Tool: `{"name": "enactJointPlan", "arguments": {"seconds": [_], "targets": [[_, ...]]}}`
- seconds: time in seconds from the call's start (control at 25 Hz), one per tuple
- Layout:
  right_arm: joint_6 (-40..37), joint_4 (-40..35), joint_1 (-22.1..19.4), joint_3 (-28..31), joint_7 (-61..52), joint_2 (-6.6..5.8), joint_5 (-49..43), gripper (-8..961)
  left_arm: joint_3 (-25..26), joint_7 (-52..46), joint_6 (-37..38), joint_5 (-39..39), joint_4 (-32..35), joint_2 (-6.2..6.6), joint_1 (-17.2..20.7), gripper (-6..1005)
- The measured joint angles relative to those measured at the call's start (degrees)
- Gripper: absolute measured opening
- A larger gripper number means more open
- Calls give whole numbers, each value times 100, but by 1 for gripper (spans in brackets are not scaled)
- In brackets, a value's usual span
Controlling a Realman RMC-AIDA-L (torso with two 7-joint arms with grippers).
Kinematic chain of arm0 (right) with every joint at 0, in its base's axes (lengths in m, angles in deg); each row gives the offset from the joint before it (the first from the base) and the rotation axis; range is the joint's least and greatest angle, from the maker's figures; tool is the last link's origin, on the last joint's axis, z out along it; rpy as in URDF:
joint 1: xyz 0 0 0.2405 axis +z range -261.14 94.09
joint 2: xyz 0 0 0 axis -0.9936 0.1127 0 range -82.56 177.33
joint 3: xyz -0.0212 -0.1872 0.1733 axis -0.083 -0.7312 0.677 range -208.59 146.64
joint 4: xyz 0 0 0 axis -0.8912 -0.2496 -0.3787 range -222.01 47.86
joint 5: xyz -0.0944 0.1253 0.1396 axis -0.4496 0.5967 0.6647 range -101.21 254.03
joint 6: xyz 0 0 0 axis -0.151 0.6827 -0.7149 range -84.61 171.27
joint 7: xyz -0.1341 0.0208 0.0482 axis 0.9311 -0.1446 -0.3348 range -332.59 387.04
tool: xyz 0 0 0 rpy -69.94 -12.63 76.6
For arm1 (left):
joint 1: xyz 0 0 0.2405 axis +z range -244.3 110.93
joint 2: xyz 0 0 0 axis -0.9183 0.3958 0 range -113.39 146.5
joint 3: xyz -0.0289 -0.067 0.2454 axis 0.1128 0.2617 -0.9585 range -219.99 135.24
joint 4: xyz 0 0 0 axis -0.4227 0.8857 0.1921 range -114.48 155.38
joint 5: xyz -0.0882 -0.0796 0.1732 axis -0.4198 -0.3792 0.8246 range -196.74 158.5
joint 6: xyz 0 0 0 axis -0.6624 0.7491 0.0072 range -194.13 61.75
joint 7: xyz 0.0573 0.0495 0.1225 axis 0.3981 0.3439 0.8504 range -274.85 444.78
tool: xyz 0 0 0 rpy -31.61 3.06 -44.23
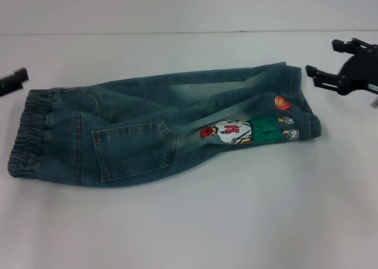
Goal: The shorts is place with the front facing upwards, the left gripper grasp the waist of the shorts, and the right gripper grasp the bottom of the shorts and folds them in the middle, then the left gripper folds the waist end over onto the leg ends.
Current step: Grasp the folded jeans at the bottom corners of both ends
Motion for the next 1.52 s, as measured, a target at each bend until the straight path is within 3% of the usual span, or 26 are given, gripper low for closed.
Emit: {"name": "enactJointPlan", "arguments": {"seconds": [0.12,0.24,0.4,0.56,0.92,1.52], "targets": [[-773,-254,-271,16,-108,-10,31,839,548,763,1100,-896,-278,-12,262,890],[-1447,-271,-416,56,-66,-19,35,838,1161,1412,1998,-1113,-794,4,358,890],[-2190,-71,-485,50,149,-35,-134,839,1810,2481,2761,-1137,-1560,21,536,891],[-2716,240,-511,40,437,-35,-473,839,2084,3508,3040,-1073,-2185,9,770,891],[-3684,655,-645,99,886,-133,-1156,838,2126,4473,2784,-573,-2805,5,975,890],[-3746,662,-665,168,895,-126,-1169,839,2072,4310,1130,222,-2650,65,622,851]]}}
